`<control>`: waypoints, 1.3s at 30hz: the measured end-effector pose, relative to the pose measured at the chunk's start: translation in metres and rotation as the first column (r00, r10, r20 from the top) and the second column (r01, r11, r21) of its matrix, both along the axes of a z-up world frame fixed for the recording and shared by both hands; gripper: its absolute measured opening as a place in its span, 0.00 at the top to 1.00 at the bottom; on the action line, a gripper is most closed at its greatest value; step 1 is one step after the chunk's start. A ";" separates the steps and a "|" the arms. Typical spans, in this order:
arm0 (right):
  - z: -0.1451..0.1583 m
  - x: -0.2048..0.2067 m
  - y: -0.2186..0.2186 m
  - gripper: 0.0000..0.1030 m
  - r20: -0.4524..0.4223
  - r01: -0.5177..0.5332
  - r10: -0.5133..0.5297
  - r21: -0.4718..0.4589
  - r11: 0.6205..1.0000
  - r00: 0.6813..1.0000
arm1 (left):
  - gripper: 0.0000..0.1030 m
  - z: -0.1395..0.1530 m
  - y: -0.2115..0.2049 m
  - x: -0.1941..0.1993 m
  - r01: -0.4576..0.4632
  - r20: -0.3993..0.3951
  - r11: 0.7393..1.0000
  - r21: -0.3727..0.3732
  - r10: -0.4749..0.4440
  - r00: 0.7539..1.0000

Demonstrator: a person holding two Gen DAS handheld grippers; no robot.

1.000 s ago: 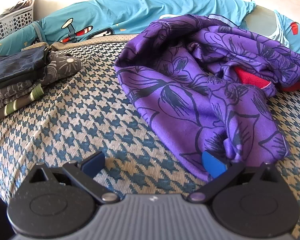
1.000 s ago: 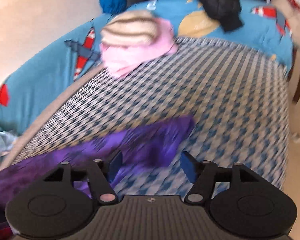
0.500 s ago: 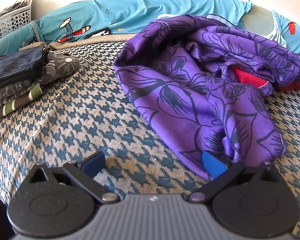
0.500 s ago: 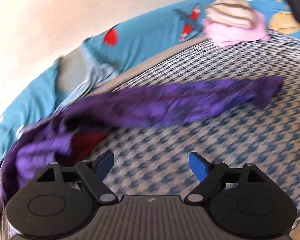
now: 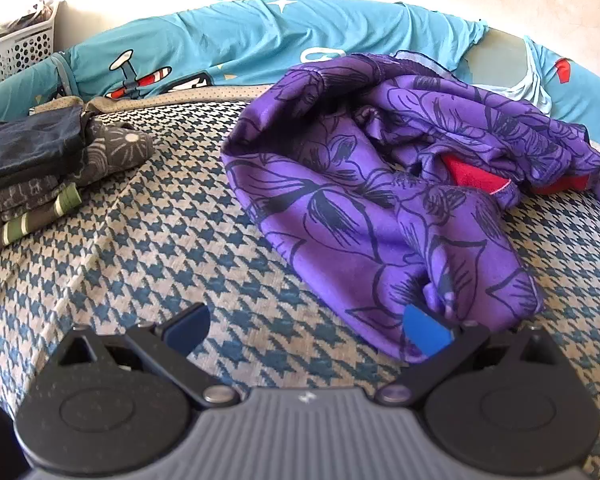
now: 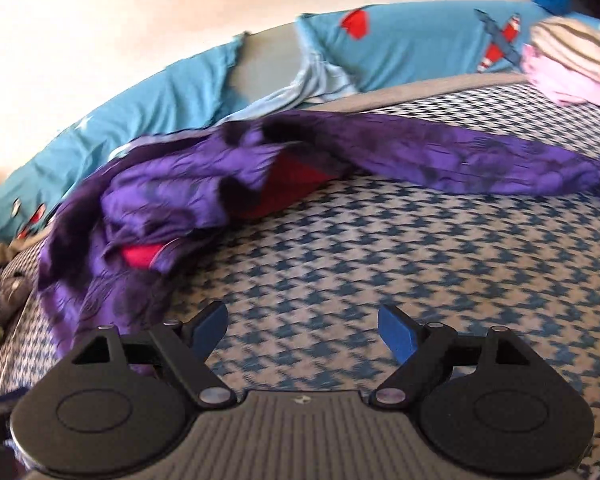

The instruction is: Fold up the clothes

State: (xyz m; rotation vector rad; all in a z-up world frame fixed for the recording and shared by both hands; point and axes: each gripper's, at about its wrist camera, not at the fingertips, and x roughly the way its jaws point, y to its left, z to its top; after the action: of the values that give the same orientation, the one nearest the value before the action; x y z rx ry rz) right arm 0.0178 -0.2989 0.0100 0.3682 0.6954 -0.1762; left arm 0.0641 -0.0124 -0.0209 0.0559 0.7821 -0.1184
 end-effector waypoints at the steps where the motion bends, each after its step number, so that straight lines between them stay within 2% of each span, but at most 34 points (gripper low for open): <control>1: -0.001 0.002 0.004 0.20 0.004 -0.017 0.017 0.007 1.000 1.000 | 0.00 0.001 0.001 0.000 -0.006 0.002 1.000 0.001 0.006 1.000; 7: 0.000 0.016 0.034 0.20 0.047 -0.124 0.122 0.057 0.991 0.991 | 0.00 0.003 0.011 0.004 -0.048 0.009 0.999 0.003 0.048 0.999; 12: -0.001 0.028 0.063 0.20 0.077 -0.226 0.220 0.088 0.970 0.972 | 0.00 0.005 0.030 0.008 -0.103 0.013 0.995 -0.010 0.103 0.995; 16: -0.005 0.038 0.089 0.20 0.063 -0.288 0.285 0.031 0.957 0.956 | 0.00 0.006 0.046 0.012 -0.141 0.011 0.990 -0.022 0.141 0.990; 20: -0.016 0.048 0.109 0.20 0.017 -0.284 0.285 -0.030 0.958 0.958 | 0.00 0.006 0.056 0.014 -0.164 0.009 0.986 -0.029 0.164 0.986; 23: -0.021 0.051 0.117 0.21 0.026 -0.290 0.291 -0.033 0.957 0.956 | 0.00 0.008 0.063 0.015 -0.175 0.018 0.984 -0.032 0.175 0.984; 24: -0.022 0.052 0.120 0.24 0.032 -0.296 0.298 -0.042 0.954 0.954 | 0.00 0.008 0.064 0.015 -0.176 0.018 0.984 -0.033 0.177 0.984; 25: -0.022 0.053 0.124 0.33 0.038 -0.303 0.306 -0.062 0.951 0.951 | 0.00 0.009 0.066 0.016 -0.178 0.019 0.984 -0.033 0.178 0.984; 27: -0.021 0.052 0.130 0.42 0.040 -0.302 0.308 -0.104 0.948 0.951 | 0.00 0.009 0.070 0.017 -0.185 0.022 0.982 -0.028 0.186 0.982; 28: -0.020 0.051 0.132 0.53 0.044 -0.298 0.304 -0.113 0.948 0.952 | 0.00 0.009 0.072 0.017 -0.190 0.025 0.981 -0.025 0.191 0.981; 29: -0.019 0.051 0.132 0.73 0.048 -0.299 0.305 -0.102 0.949 0.951 | 0.00 0.010 0.075 0.017 -0.196 0.026 0.980 -0.028 0.196 0.980; 30: -0.018 0.051 0.133 0.81 0.052 -0.301 0.306 -0.091 0.949 0.950 | 0.00 0.010 0.077 0.017 -0.201 0.028 0.979 -0.030 0.202 0.979; 35: -0.012 0.044 0.142 0.84 0.073 -0.329 0.334 -0.079 0.941 0.940 | 0.00 0.015 0.088 0.018 -0.232 0.042 0.972 -0.036 0.233 0.972; 39: -0.005 0.038 0.151 0.85 0.107 -0.387 0.392 -0.062 0.920 0.914 | 0.00 0.021 0.095 0.016 -0.252 0.077 0.967 -0.027 0.254 0.964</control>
State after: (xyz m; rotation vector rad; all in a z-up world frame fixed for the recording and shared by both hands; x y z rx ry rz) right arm 0.0553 -0.1483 0.0048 0.1934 0.6341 0.2107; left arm 0.0801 0.0824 -0.0001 -0.0558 0.7017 0.1192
